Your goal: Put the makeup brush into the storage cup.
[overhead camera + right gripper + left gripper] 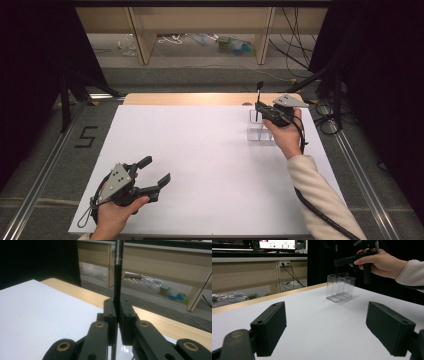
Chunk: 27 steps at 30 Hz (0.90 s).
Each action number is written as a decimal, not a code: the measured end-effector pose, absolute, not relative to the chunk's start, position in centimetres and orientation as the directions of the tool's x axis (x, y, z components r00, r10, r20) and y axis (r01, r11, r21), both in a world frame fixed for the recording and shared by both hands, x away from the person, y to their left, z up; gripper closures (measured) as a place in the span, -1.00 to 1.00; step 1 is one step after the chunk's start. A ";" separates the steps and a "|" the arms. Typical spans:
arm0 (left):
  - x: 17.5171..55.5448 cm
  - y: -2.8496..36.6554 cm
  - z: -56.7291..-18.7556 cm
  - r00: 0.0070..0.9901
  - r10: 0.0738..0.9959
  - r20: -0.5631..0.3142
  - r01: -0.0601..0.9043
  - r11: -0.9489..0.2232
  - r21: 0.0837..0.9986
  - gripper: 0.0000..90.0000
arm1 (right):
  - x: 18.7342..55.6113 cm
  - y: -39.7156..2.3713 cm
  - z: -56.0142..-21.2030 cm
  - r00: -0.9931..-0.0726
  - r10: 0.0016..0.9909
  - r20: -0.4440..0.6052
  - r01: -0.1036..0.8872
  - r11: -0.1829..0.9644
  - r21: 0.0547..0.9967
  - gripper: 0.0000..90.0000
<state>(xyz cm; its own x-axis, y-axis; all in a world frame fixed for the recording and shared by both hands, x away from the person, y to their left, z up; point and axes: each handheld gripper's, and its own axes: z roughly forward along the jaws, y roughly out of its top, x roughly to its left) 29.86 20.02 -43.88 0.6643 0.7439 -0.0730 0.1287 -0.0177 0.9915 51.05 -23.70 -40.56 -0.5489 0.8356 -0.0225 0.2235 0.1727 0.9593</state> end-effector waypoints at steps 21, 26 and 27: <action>29.9 20.0 -43.9 0.664 0.744 -0.072 0.129 -0.019 0.991 -0.64 | 51.1 -23.6 -40.9 -0.550 0.835 -0.013 0.249 0.179 0.952 0.90; 29.9 20.0 -43.9 0.665 0.744 -0.070 0.127 -0.020 0.992 -0.64 | 51.1 -23.5 -41.1 -0.547 0.837 -0.013 0.252 0.179 0.951 0.90; 29.9 20.0 -43.9 0.664 0.744 -0.070 0.128 -0.021 0.992 -0.63 | 51.1 -23.5 -41.1 -0.546 0.837 -0.014 0.253 0.181 0.950 0.90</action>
<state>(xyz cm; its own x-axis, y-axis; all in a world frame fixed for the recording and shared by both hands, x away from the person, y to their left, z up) 29.86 20.04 -43.88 0.6645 0.7440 -0.0704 0.1280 -0.0205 0.9916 51.10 -23.49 -41.11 -0.5464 0.8374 -0.0139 0.2535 0.1811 0.9502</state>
